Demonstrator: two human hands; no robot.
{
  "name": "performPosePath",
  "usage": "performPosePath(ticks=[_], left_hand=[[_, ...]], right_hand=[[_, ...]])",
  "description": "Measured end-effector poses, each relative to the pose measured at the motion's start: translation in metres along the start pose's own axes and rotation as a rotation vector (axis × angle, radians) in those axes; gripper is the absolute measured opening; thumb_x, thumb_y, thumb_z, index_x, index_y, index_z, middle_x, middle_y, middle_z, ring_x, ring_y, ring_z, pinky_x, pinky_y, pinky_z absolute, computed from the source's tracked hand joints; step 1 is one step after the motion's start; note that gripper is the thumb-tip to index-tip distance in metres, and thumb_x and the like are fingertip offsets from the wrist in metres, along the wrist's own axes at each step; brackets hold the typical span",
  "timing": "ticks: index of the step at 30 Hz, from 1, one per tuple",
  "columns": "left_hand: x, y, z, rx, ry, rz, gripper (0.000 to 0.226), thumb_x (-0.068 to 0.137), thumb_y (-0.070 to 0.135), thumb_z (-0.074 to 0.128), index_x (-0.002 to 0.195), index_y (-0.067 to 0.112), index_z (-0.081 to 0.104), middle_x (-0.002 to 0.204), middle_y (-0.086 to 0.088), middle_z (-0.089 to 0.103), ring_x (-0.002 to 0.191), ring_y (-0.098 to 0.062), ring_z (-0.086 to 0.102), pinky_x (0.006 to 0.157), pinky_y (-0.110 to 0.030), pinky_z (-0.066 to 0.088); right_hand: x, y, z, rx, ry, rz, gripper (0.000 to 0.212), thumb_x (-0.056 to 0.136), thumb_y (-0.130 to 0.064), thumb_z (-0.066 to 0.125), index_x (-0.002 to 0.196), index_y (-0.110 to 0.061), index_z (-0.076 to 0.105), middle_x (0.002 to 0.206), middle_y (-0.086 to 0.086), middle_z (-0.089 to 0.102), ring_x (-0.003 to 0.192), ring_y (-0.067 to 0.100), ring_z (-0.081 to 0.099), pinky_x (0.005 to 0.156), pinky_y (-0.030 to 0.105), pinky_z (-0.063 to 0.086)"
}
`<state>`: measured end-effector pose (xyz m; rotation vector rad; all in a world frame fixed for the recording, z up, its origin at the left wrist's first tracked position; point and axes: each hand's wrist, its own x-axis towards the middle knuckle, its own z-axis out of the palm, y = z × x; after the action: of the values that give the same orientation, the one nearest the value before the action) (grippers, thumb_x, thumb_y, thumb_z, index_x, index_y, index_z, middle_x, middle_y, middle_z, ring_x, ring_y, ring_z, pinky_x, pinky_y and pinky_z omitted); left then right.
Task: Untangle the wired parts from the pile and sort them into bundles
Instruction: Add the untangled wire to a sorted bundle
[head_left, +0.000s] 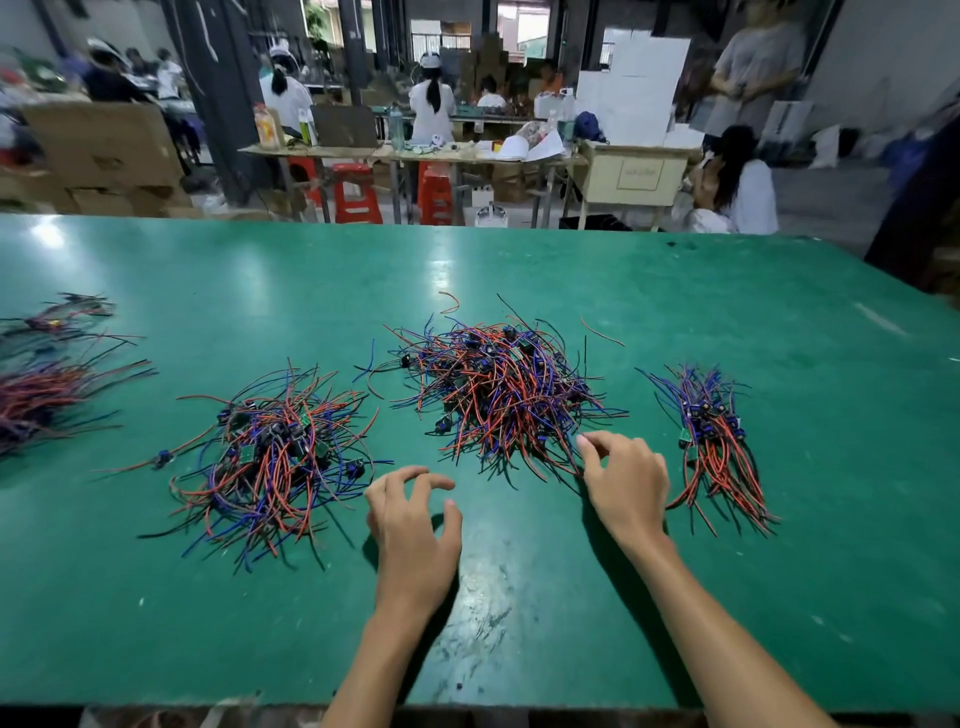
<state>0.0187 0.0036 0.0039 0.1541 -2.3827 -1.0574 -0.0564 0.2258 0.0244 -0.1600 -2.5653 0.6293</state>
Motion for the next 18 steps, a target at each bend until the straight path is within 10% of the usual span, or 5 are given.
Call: performPosePath(ticks=[5, 13, 18], left_hand=[[-0.006, 0.010, 0.003, -0.236, -0.144, 0.041, 0.012, 0.097, 0.016, 0.063, 0.100, 0.024, 0.072, 0.096, 0.009, 0.061, 0.095, -0.008, 0.061, 0.080, -0.023, 0.052], [0.025, 0.054, 0.015, -0.858, -0.468, -0.622, 0.032, 0.107, 0.024, 0.046, 0.101, 0.008, 0.073, 0.090, -0.009, 0.078, 0.069, -0.011, 0.070, 0.059, -0.018, 0.054], [0.028, 0.041, -0.006, -0.762, -0.529, -0.440, 0.031, 0.107, 0.020, 0.046, 0.101, 0.007, 0.073, 0.075, -0.001, 0.065, 0.056, -0.010, 0.053, 0.054, -0.017, 0.044]], right_hand=[[-0.039, -0.018, -0.008, 0.204, 0.215, -0.068, 0.026, 0.100, -0.036, 0.058, 0.099, -0.021, 0.079, 0.091, 0.000, 0.078, 0.077, 0.026, 0.068, 0.075, 0.038, 0.048], [-0.081, -0.037, 0.007, 0.259, 0.064, -0.765, 0.024, 0.099, -0.036, 0.059, 0.097, -0.019, 0.076, 0.093, -0.008, 0.073, 0.084, 0.016, 0.062, 0.071, 0.034, 0.045], [-0.071, -0.035, -0.002, 0.613, -0.176, -0.115, 0.054, 0.102, -0.054, 0.041, 0.070, -0.027, 0.075, 0.066, -0.011, 0.068, 0.067, 0.004, 0.062, 0.068, 0.029, 0.047]])
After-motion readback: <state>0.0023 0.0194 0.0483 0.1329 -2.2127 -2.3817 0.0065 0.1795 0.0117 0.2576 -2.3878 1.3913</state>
